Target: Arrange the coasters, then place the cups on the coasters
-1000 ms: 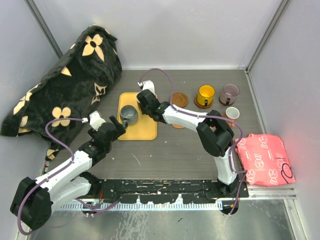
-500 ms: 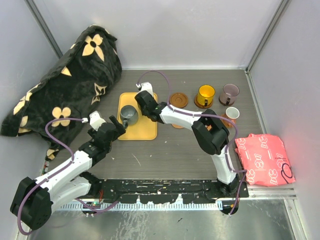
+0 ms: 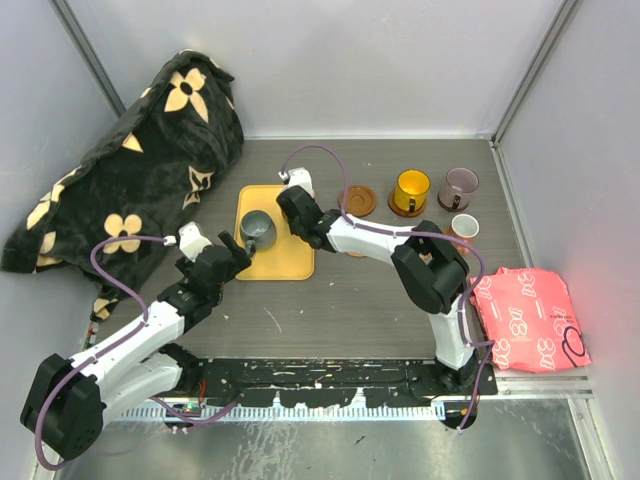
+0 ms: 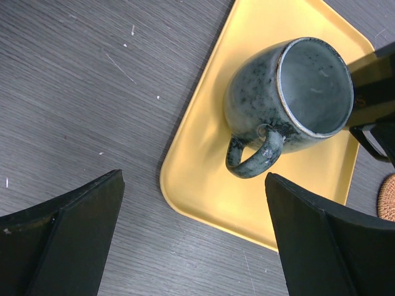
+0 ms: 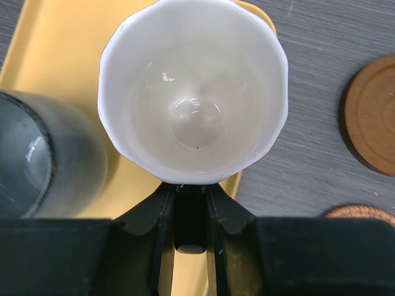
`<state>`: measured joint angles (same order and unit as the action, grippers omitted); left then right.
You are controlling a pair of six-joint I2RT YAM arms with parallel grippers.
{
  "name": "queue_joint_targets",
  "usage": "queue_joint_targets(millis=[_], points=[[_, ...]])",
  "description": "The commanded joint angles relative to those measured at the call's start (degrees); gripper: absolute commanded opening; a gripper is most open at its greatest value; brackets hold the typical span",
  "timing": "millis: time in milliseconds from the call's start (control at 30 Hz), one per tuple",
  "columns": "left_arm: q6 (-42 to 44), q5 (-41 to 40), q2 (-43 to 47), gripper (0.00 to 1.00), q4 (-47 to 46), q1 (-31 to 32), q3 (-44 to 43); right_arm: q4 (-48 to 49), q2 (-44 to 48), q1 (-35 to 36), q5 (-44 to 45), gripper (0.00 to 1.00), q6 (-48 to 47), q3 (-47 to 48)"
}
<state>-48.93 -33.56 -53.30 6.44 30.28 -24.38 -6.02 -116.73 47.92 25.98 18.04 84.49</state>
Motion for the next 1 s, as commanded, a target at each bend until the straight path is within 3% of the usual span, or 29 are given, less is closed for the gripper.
queue_joint_targets(millis=[0,367,967], points=[[-0.55,-0.53,-0.30,0.98,-2.39,-0.22,-1.58,4.42,9.02,-0.28,4.20,0.01,-1.86,-2.05],[-0.56,-0.63,-0.07,0.98,-2.22,-0.22,-1.55,7.54,16.38,-1.46,6.84,0.01,-3.14,-8.46],[-0.56,-0.53,-0.50,0.98,-2.39,-0.22,-1.63,12.73,22.03,-14.75,0.08,0.01,-0.71,-17.61]])
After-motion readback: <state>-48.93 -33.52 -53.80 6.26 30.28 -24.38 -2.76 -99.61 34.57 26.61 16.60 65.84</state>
